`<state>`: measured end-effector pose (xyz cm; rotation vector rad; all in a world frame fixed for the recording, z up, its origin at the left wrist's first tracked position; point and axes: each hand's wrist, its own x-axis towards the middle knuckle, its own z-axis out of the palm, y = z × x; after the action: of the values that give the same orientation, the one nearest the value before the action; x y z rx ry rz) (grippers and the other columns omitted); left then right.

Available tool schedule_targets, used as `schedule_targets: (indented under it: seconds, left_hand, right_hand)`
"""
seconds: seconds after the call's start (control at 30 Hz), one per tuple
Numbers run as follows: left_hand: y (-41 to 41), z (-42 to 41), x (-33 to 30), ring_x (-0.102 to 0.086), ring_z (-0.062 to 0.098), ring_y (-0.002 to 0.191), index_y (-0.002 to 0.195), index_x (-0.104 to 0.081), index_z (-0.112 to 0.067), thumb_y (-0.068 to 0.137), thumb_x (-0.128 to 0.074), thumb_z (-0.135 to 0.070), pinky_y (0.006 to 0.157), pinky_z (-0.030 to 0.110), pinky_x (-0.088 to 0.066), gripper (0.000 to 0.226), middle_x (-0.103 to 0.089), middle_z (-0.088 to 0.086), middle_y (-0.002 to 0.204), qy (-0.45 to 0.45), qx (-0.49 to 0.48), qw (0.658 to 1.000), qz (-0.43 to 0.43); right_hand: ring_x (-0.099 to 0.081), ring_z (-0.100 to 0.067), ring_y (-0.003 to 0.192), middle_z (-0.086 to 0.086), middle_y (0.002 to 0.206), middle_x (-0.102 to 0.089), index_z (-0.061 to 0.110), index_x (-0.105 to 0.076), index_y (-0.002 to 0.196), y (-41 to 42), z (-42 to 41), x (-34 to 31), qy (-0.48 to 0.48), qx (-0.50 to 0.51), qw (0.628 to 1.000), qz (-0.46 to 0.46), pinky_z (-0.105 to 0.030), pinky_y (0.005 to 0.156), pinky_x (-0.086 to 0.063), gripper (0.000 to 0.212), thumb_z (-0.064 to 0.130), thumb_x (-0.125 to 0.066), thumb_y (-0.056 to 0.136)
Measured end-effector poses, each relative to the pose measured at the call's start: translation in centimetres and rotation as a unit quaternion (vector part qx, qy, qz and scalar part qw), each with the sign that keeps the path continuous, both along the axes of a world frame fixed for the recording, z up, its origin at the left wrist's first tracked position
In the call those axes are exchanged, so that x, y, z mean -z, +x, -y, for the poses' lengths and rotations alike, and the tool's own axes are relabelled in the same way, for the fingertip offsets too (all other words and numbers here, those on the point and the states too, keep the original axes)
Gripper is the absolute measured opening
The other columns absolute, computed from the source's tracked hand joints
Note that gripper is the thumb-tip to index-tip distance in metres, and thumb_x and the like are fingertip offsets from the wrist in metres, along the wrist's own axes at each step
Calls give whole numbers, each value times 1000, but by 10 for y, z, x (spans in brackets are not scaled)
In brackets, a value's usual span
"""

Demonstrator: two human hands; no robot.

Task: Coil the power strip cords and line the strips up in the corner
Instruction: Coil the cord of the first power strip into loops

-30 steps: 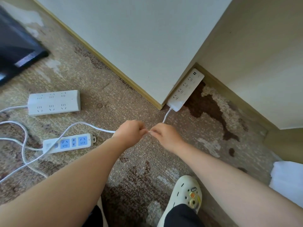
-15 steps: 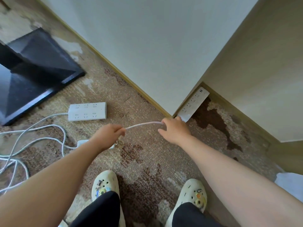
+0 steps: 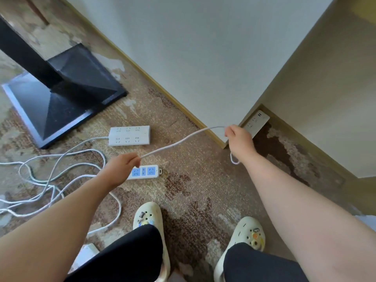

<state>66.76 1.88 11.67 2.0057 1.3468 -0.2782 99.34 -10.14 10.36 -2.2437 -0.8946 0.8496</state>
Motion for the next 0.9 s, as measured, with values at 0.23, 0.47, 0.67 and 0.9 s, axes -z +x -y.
schedule_targets:
  seconds: [0.23, 0.47, 0.67, 0.9]
  left_hand:
    - [92, 27, -36, -37, 6, 43, 78, -64, -13, 97, -44, -28, 40, 20, -32, 31, -47, -6, 58, -128, -125, 971, 157]
    - [147, 66, -12, -51, 15, 56, 86, -67, -11, 98, -38, -23, 48, 26, -34, 34, -62, 4, 74, -66, -24, 992, 106]
    - [163, 78, 6, -53, 18, 60, 84, -65, -14, 98, -41, -22, 50, 28, -38, 29, -65, 8, 83, -96, 12, 989, 111]
    - [134, 82, 23, -50, 15, 56, 85, -69, -16, 99, -41, -36, 57, 30, -43, 37, -59, -2, 66, -188, 23, 972, 139]
  right_hand:
    - [-55, -16, 68, -2, 67, -57, 12, -62, 84, -10, -8, -15, 29, 39, 989, -139, -36, 75, -45, 38, 29, -34, 104]
    - [-61, -15, 70, 0, 77, -73, 13, -70, 95, -13, 17, 3, 12, 36, 971, -235, -36, 80, -47, 41, 31, -35, 106]
    - [-62, -9, 74, 4, 79, -75, 16, -73, 89, -28, 12, 14, -7, 22, 951, -307, -31, 70, -40, 44, 33, -36, 106]
    - [-64, -20, 70, -6, 72, -58, 9, -53, 83, -25, 10, 15, 60, 110, 919, -374, -29, 69, -48, 41, 30, -30, 108]
